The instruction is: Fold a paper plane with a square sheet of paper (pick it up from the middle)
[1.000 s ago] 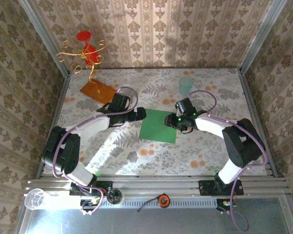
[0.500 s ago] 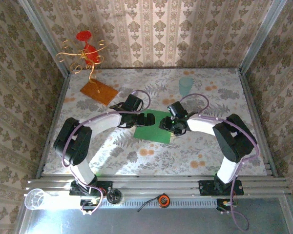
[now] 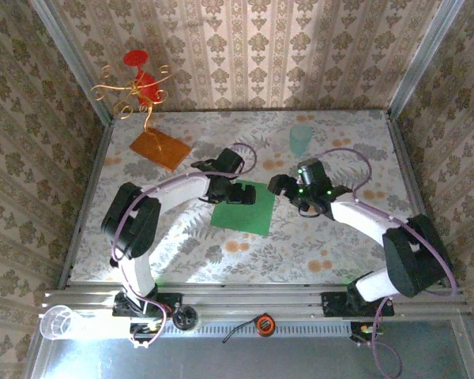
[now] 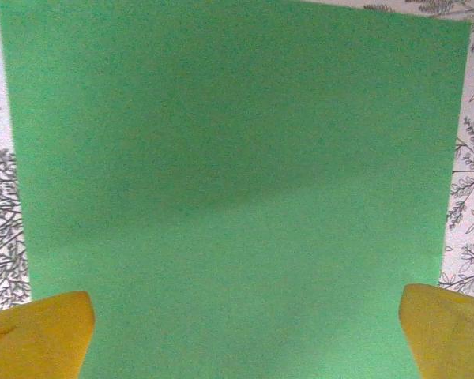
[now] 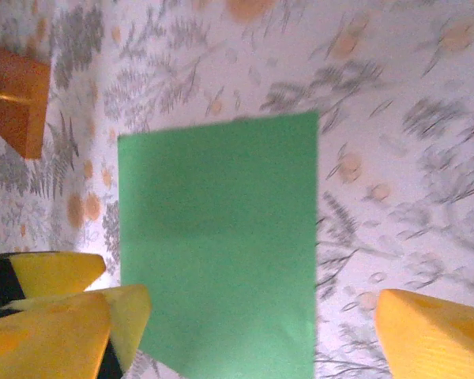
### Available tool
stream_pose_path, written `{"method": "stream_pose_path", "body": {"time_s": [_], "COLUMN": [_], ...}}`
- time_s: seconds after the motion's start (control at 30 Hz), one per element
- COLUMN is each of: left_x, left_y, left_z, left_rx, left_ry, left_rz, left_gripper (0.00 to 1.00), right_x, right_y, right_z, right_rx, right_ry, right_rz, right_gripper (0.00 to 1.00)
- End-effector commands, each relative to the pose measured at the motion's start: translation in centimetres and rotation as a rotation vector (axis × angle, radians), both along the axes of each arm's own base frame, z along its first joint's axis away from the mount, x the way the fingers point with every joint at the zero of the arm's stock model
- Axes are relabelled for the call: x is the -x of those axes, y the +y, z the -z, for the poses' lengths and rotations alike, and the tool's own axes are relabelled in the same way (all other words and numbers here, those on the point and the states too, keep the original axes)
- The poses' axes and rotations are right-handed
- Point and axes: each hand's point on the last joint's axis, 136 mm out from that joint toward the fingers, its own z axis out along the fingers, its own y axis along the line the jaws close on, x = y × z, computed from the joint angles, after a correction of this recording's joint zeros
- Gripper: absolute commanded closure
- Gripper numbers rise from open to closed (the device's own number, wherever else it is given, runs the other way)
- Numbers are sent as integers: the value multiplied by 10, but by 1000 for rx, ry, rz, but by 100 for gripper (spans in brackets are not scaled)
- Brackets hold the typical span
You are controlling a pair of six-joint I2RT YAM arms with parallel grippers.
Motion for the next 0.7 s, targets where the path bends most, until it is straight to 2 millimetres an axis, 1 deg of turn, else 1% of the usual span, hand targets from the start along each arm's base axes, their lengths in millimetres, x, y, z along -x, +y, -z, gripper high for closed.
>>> {"method": "stream_pose_path", "body": {"time_s": [0.0,0.13,0.27,0.57,0.67], "left_x": [9,10,11,13,12], "left_y": [3,-3,-6,-20,-19], "left_z": [9,13,19,31,37], "left_rx": [-112,-178,-233,-264,-289], "left_ry": [28,32,48,79,88], "left_rz": [45,68,78,93,91], "left_gripper": [0,0,0,0,0], "right_x": [6,7,7,5,4], "right_y": [-27,-40,-42,-44,-43], "right_z": [15,21,27,38,41], "right_rx": [90,138,155,169,169], "right_ry": [9,19,30,63,73], "right_rz": [21,30,28,39,39], "right_gripper": [5,1,1,2,2]}}
